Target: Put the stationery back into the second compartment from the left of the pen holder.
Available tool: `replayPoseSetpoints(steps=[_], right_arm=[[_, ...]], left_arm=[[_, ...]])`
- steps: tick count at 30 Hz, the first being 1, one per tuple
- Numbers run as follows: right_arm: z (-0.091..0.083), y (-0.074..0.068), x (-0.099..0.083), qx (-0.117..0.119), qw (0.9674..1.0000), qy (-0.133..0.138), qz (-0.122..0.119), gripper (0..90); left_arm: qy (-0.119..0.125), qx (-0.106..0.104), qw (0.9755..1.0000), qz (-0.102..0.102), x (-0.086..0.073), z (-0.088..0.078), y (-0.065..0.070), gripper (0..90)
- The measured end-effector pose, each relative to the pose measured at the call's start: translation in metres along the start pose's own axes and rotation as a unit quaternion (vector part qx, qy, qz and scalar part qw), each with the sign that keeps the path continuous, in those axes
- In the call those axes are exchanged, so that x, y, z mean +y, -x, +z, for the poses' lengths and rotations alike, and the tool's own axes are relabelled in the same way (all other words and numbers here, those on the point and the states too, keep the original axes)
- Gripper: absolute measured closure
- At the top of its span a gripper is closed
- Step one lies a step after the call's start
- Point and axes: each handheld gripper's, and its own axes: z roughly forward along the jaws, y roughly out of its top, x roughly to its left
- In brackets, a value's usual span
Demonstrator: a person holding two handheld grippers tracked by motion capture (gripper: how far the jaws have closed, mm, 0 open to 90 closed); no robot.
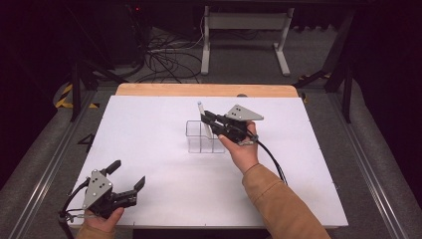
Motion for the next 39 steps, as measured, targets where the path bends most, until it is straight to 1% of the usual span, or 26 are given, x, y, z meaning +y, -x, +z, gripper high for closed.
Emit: replayPoseSetpoints(steps=[8, 10, 11, 13, 15, 17, 19, 23, 25, 28, 31, 34, 39], right_arm=[[-0.001, 0.000, -0.002, -0.006, 0.9999, -0.014, 0.000, 79.2], [-0.003, 0.000, -0.001, -0.010, 0.9998, -0.018, 0.000, 77.5], [-0.003, 0.000, -0.001, -0.011, 0.9998, -0.019, 0.002, 73.7], [-0.004, 0.000, 0.000, -0.019, 0.9996, -0.020, -0.003, 65.1], [-0.006, 0.000, 0.001, -0.024, 0.9995, -0.019, -0.008, 54.7], [-0.009, 0.001, 0.002, -0.031, 0.9992, -0.022, -0.012, 49.5], [-0.012, 0.001, 0.004, -0.029, 0.9992, -0.023, -0.013, 42.7], [-0.020, -0.002, 0.012, -0.028, 0.9992, -0.021, -0.020, 34.9], [-0.024, -0.003, 0.016, -0.023, 0.9993, -0.020, -0.021, 34.6], [-0.032, -0.007, 0.024, -0.021, 0.9993, -0.014, -0.027, 31.5], [-0.038, -0.010, 0.030, -0.021, 0.9992, -0.014, -0.033, 30.6], [-0.043, -0.012, 0.034, -0.019, 0.9989, -0.016, -0.039, 29.5], [-0.048, -0.014, 0.037, -0.016, 0.9988, -0.018, -0.042, 28.5]], left_arm=[[0.000, 0.000, 1.0000, 0.000, 0.000, 0.000, 0.000, 10.4], [0.000, 0.000, 1.0000, 0.000, 0.000, 0.000, 0.000, 10.5], [0.001, 0.000, 1.0000, -0.001, 0.000, 0.000, 0.000, 10.5], [0.001, 0.000, 1.0000, 0.000, 0.000, 0.000, 0.000, 10.4], [0.001, 0.000, 1.0000, -0.001, 0.000, 0.000, 0.000, 10.4], [0.000, 0.001, 1.0000, 0.000, 0.000, 0.000, 0.000, 10.4], [0.000, 0.001, 1.0000, 0.000, 0.000, 0.001, 0.000, 10.4], [0.000, 0.001, 1.0000, 0.000, 0.000, 0.001, 0.000, 10.4], [0.000, 0.001, 1.0000, 0.000, 0.000, 0.000, 0.000, 10.5], [0.000, 0.001, 1.0000, -0.001, 0.000, 0.000, 0.000, 10.4], [0.001, 0.002, 1.0000, 0.000, 0.000, 0.000, 0.000, 10.4], [0.001, 0.002, 1.0000, 0.001, 0.001, -0.001, 0.001, 10.5], [0.001, 0.003, 1.0000, 0.000, 0.000, -0.001, 0.000, 10.4]])
